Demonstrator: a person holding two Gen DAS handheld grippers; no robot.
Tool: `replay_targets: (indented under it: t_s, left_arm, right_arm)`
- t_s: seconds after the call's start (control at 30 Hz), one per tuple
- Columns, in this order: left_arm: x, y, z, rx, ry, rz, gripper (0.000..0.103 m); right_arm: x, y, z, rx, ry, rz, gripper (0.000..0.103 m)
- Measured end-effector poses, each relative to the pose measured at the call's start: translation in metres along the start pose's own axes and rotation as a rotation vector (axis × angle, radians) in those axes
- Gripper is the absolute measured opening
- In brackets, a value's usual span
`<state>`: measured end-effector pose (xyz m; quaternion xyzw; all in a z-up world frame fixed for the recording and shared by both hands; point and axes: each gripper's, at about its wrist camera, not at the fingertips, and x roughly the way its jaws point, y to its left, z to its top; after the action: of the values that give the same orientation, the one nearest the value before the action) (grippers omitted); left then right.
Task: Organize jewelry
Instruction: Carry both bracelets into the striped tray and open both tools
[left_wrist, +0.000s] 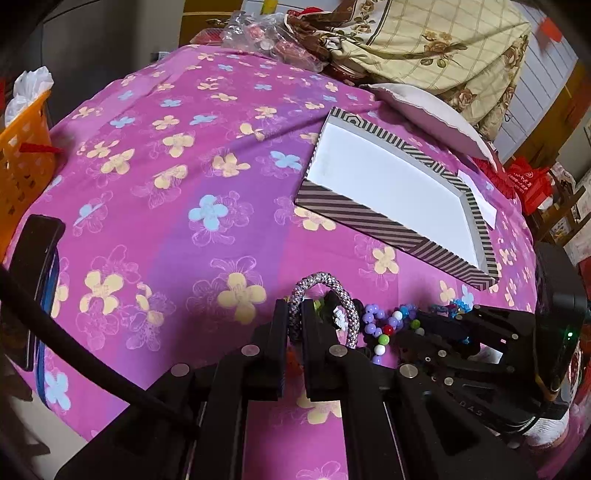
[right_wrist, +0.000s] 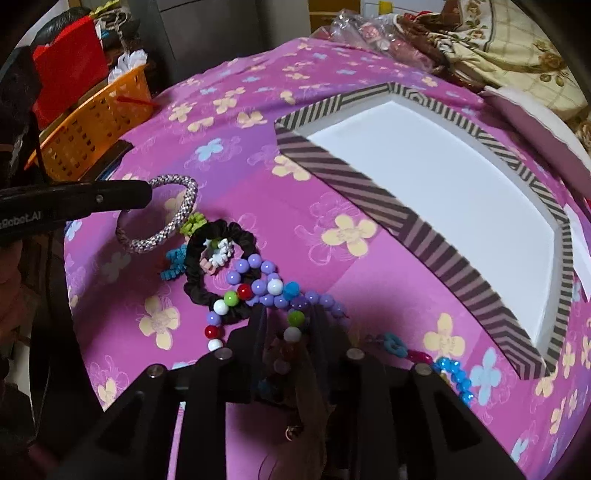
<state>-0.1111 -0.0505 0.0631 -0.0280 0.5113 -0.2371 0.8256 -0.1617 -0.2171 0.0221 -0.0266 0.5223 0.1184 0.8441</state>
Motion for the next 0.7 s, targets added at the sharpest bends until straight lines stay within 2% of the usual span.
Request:
replay_targets:
  t_s: [0.03, 0.07, 0.4, 0.7]
  left_arm:
    - [0.0, 0.0, -0.001, 0.0, 0.001, 0.003, 0.0]
    - [0.0, 0.001, -0.001, -0.001, 0.002, 0.005, 0.0]
    - [-0.02, -0.004, 0.005, 0.004, -0.041, 0.014, 0.0]
    - [-0.032, -0.028, 0.025, 0.038, -0.087, 0.023, 0.0]
  right_arm:
    - [-0.001, 0.002, 0.0, -0.005, -0.002, -0.001, 0.013]
    - [-0.002, 0.003, 0.0, -0.01, -0.006, -0.003, 0.009]
    - [-0.077, 0.012, 0.007, 0.001, -0.178, 0.057, 0.009]
    - [-0.12, -0.013, 0.026, 0.058, -0.277, -0.006, 0.009]
